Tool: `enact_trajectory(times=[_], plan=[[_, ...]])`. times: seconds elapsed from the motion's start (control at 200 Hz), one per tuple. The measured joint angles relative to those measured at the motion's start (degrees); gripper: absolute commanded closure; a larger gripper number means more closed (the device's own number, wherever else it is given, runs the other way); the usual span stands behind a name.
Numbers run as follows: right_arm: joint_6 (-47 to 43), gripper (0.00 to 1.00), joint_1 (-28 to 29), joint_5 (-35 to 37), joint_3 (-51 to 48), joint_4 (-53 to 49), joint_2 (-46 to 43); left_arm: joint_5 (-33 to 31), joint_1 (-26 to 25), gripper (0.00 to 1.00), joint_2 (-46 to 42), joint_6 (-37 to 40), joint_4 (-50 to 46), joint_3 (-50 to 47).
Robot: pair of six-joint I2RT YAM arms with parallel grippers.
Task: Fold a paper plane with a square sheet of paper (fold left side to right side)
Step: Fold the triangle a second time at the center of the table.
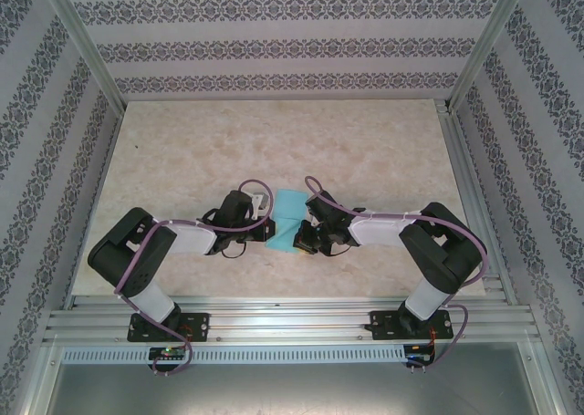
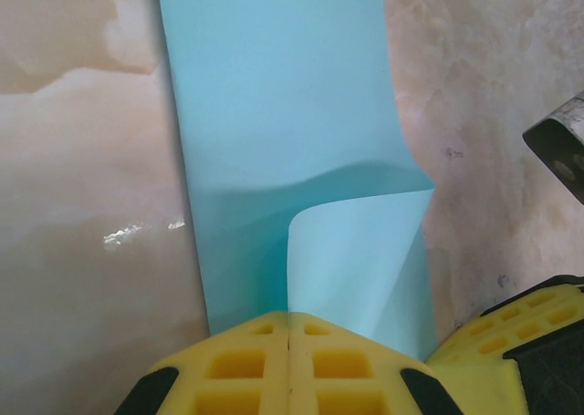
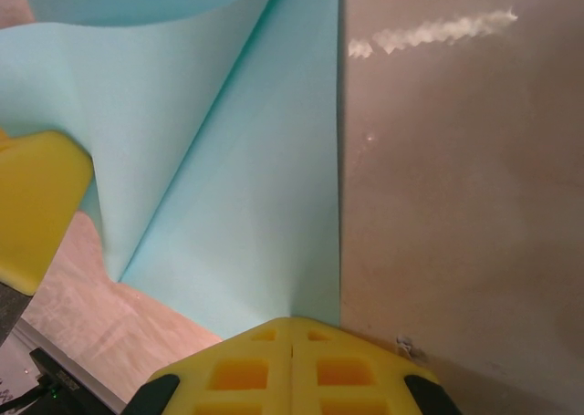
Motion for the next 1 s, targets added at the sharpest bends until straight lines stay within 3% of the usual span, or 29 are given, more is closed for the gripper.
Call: enact_trajectory(times=[0.809, 0.999], plan=[[-0.44, 0.94, 0.00, -0.02, 0.96, -1.20, 0.48, 0.13, 0.31, 0.99, 1.03, 0.17, -1.57, 0.79], [-1.11, 0.85, 0.07, 0.02, 1.11, -1.29, 0.35, 0.15, 0.33, 0.99, 1.16, 0.20, -2.05, 1.11]])
